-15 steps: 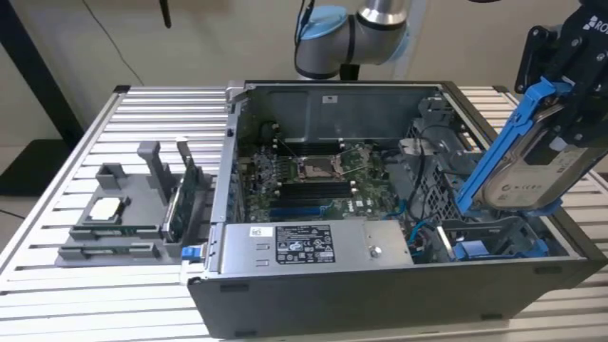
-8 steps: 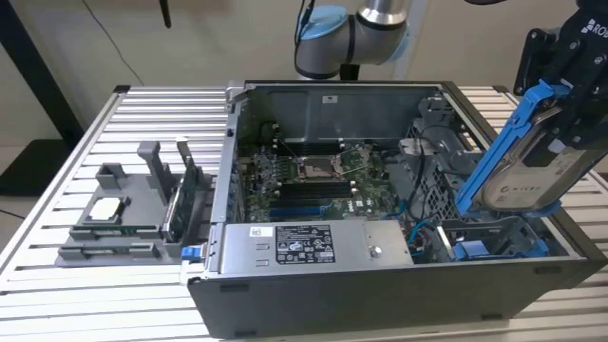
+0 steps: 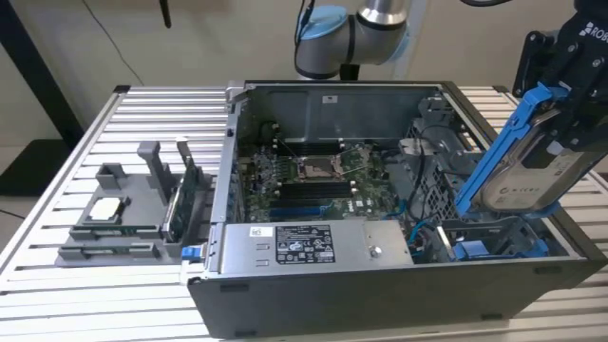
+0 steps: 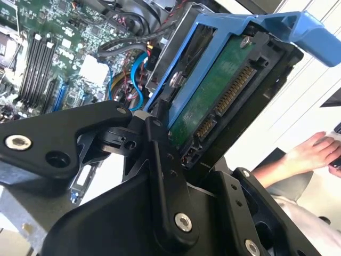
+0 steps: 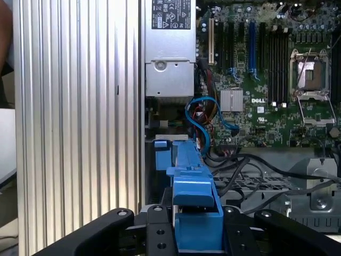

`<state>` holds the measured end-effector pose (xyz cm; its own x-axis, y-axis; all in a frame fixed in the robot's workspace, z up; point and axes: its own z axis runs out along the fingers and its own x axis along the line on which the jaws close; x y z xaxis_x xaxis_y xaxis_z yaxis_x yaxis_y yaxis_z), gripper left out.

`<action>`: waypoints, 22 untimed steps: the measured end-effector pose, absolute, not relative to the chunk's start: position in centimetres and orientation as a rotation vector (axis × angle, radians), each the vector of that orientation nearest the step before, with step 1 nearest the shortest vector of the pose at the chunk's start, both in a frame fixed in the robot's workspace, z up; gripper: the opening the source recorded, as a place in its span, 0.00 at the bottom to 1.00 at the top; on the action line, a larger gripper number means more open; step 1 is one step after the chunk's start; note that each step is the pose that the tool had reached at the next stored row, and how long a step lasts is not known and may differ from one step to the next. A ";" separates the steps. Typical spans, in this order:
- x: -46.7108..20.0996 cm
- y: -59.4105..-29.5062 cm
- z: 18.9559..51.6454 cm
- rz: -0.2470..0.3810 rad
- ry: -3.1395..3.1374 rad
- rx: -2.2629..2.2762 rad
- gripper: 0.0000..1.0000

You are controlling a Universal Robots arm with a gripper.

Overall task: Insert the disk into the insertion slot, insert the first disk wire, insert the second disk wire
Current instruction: 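Insert the disk into the insertion slot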

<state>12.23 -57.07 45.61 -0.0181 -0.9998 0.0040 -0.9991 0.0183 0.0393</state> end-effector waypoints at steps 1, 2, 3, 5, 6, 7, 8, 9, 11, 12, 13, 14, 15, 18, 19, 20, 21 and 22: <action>12.2 -57.1 45.6 -0.039 -2.220 2.180 0.33; 12.2 -57.1 45.6 -0.039 -2.220 2.180 0.33; 12.2 -57.1 45.6 -0.039 -2.220 2.180 0.33; 12.2 -57.1 45.5 -0.040 -2.220 2.180 0.33; 12.2 -57.1 45.4 -0.039 -2.220 2.180 0.33; 12.2 -57.1 45.3 -0.040 -2.220 2.180 0.33; 12.2 -57.1 45.2 -0.039 -2.220 2.180 0.33; 12.2 -57.1 45.1 -0.039 -2.220 2.180 0.33; 12.2 -57.1 44.8 -0.040 -2.220 2.180 0.33; 12.2 -57.1 44.7 -0.039 -2.220 2.180 0.33; 12.2 -57.1 44.6 -0.039 -2.220 2.180 0.33; 12.2 -57.1 44.5 -0.039 -2.220 2.180 0.33; 12.2 -57.1 44.4 -0.039 -2.220 2.180 0.33; 12.2 -57.1 44.1 -0.039 -2.220 2.180 0.33; 12.2 -57.1 44.0 -0.040 -2.220 2.180 0.33; 12.2 -57.1 43.9 -0.039 -2.220 2.180 0.33; 12.2 -57.1 43.8 -0.039 -2.220 2.180 0.33; 12.2 -57.1 43.8 -0.039 -2.220 2.180 0.33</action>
<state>12.23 -57.08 43.76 -0.0181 -0.9998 0.0038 -0.9991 0.0182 0.0393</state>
